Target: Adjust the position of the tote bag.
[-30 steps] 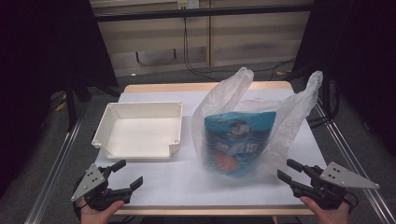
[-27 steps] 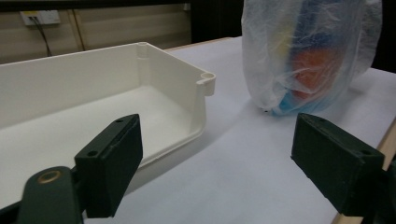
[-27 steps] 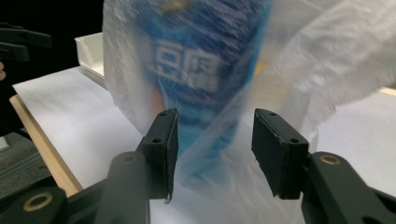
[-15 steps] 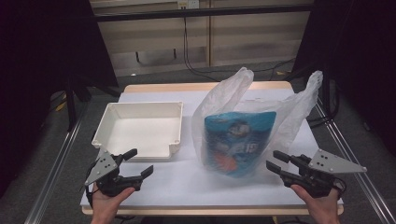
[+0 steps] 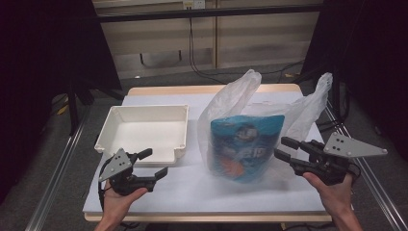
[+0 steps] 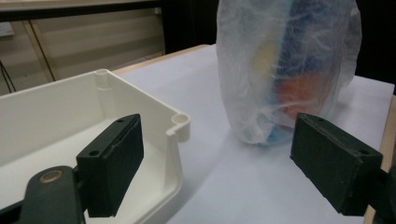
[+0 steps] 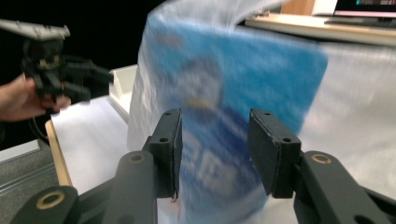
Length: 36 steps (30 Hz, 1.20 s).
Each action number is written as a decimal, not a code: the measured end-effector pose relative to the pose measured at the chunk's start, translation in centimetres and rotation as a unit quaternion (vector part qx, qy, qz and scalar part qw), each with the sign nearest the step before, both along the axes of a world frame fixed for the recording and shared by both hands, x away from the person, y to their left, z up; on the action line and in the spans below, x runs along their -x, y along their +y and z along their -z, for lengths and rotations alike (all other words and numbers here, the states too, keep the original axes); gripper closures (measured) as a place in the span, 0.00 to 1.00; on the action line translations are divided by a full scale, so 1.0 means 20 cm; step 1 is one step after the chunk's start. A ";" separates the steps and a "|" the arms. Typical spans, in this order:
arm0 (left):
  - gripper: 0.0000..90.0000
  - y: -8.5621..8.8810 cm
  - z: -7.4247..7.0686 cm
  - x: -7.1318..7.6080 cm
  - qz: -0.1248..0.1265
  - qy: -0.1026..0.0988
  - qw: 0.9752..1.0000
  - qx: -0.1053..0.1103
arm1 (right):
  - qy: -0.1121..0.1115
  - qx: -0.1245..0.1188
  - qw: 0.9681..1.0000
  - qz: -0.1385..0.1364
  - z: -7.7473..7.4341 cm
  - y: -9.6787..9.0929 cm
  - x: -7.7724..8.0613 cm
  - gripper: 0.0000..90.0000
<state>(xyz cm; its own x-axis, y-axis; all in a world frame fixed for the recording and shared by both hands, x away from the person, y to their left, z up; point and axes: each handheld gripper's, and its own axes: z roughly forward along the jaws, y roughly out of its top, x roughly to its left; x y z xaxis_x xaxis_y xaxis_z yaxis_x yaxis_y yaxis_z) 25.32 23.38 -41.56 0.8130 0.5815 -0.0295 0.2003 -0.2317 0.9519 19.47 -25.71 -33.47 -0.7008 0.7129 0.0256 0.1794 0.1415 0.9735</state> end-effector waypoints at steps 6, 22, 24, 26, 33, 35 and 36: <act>0.18 0.01 0.05 0.03 -0.008 0.011 1.000 -0.009 | -0.007 -0.011 1.000 0.000 -0.09 0.00 -0.05 0.63; 0.20 -0.01 -0.01 0.02 -0.003 0.001 1.000 -0.008 | -0.008 0.003 1.000 -0.007 -0.22 0.04 -0.25 0.70; 0.20 -0.01 0.00 0.02 0.002 0.002 1.000 -0.007 | -0.006 0.006 1.000 -0.006 -0.23 0.04 -0.29 0.71; 0.20 -0.01 0.02 0.02 -0.001 0.010 1.000 -0.004 | -0.009 0.008 1.000 -0.006 -0.27 0.05 -0.32 0.71; 0.20 -0.01 0.03 0.03 0.008 0.011 1.000 -0.010 | -0.003 0.028 1.000 -0.007 -0.36 0.08 -0.44 0.72; 0.20 -0.02 0.02 0.03 0.003 0.009 1.000 -0.014 | -0.001 0.030 1.000 -0.008 -0.37 0.09 -0.46 0.72; 0.20 -0.02 0.02 0.02 0.007 0.007 1.000 -0.010 | 0.003 0.037 0.999 -0.006 -0.39 0.10 -0.50 0.71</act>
